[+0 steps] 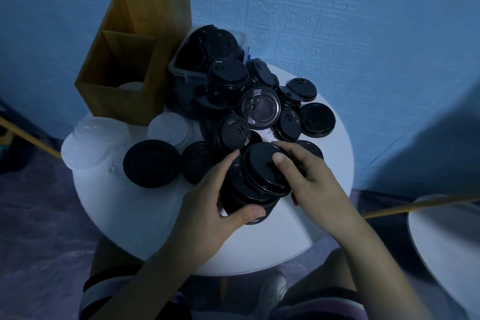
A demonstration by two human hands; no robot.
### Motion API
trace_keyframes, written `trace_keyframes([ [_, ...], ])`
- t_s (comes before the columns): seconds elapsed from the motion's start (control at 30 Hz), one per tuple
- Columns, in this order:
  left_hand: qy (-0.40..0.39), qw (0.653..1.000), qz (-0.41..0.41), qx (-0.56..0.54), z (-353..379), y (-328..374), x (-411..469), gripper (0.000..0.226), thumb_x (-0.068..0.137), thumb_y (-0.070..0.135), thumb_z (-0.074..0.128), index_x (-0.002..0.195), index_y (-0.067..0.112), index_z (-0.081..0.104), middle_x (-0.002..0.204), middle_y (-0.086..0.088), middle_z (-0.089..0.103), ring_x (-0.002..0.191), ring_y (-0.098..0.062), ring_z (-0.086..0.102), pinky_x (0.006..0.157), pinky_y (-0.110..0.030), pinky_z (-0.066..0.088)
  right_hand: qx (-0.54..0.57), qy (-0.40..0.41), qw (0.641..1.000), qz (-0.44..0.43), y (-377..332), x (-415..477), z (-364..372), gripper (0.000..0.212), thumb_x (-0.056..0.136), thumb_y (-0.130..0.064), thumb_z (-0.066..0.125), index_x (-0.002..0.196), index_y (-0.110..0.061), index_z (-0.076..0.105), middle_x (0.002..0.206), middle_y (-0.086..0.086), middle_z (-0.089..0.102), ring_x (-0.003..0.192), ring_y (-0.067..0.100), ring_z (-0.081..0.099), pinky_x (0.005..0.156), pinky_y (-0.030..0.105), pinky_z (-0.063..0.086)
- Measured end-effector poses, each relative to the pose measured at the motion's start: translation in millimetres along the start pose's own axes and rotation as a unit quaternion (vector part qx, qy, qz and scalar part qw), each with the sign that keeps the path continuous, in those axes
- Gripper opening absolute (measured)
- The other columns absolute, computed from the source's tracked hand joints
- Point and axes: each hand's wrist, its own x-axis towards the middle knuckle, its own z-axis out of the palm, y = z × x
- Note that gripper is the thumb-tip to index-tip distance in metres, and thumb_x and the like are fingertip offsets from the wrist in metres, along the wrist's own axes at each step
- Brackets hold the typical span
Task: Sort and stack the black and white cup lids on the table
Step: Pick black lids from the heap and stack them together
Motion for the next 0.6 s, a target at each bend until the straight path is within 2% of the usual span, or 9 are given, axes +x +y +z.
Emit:
trace_keyframes([
  [0.1, -0.001, 1.000, 0.001, 0.003, -0.1, 0.5, 0.0, 0.092, 0.071, 0.058, 0.078, 0.151, 0.053, 0.034, 0.145, 0.025, 0.054, 0.134, -0.001, 0.052, 0.109, -0.040, 0.048, -0.045, 0.009, 0.999, 0.001, 1.3, -4.4, -0.2, 0.060, 0.084, -0.074, 0.053, 0.131, -0.040, 0.063, 0.111, -0.018, 0.065, 0.094, -0.002, 0.063, 0.080, 0.022, 0.048],
  [0.17, 0.001, 1.000, 0.004, 0.011, -0.1, -0.5, 0.0, 0.092, 0.071, 0.059, 0.078, 0.151, 0.053, 0.034, 0.144, 0.025, 0.054, 0.134, -0.002, 0.053, 0.109, -0.040, 0.049, -0.066, -0.033, 0.997, 0.009, -1.5, -9.1, 0.4, 0.088, 0.072, -0.080, 0.056, 0.146, -0.033, 0.053, 0.125, -0.022, 0.057, 0.117, -0.005, 0.056, 0.099, 0.024, 0.046],
  [0.27, 0.000, 1.000, -0.001, 0.007, -0.3, -1.4, -0.5, 0.095, 0.069, 0.064, 0.079, 0.152, 0.052, 0.033, 0.145, 0.023, 0.054, 0.134, -0.001, 0.053, 0.109, -0.039, 0.049, -0.102, -0.082, 0.991, 0.013, -5.2, -14.5, 0.0, 0.114, 0.061, -0.085, 0.065, 0.157, -0.031, 0.036, 0.129, -0.025, 0.050, 0.129, -0.003, 0.048, 0.110, 0.028, 0.042],
  [0.33, -0.009, 1.000, 0.001, -0.003, -0.2, -1.2, -0.9, 0.096, 0.071, 0.069, 0.078, 0.153, 0.051, 0.032, 0.148, 0.021, 0.053, 0.136, -0.003, 0.052, 0.109, -0.040, 0.049, -0.127, -0.101, 0.987, 0.004, -6.3, -14.8, -1.1, 0.116, 0.061, -0.082, 0.068, 0.159, -0.032, 0.031, 0.130, -0.026, 0.048, 0.133, 0.001, 0.045, 0.113, 0.032, 0.041],
  [0.47, -0.033, 0.999, 0.011, -0.020, 0.0, -0.6, 0.0, 0.096, 0.075, 0.053, 0.082, 0.156, 0.045, 0.032, 0.149, 0.016, 0.053, 0.139, -0.011, 0.051, 0.110, -0.045, 0.047, -0.120, -0.100, 0.988, -0.016, -12.3, -12.6, -2.0, 0.110, 0.062, -0.073, 0.072, 0.158, -0.033, 0.035, 0.135, -0.030, 0.046, 0.138, 0.000, 0.041, 0.118, 0.032, 0.036],
  [0.6, -0.045, 0.998, 0.022, -0.025, -1.0, 1.9, -0.8, 0.103, 0.072, 0.059, 0.084, 0.157, 0.039, 0.031, 0.154, 0.017, 0.046, 0.143, -0.010, 0.045, 0.111, -0.045, 0.047, -0.122, -0.140, 0.982, -0.038, -15.1, -10.4, -5.5, 0.102, 0.065, -0.062, 0.082, 0.154, -0.045, 0.035, 0.148, -0.034, 0.040, 0.143, -0.004, 0.035, 0.120, 0.027, 0.031],
])
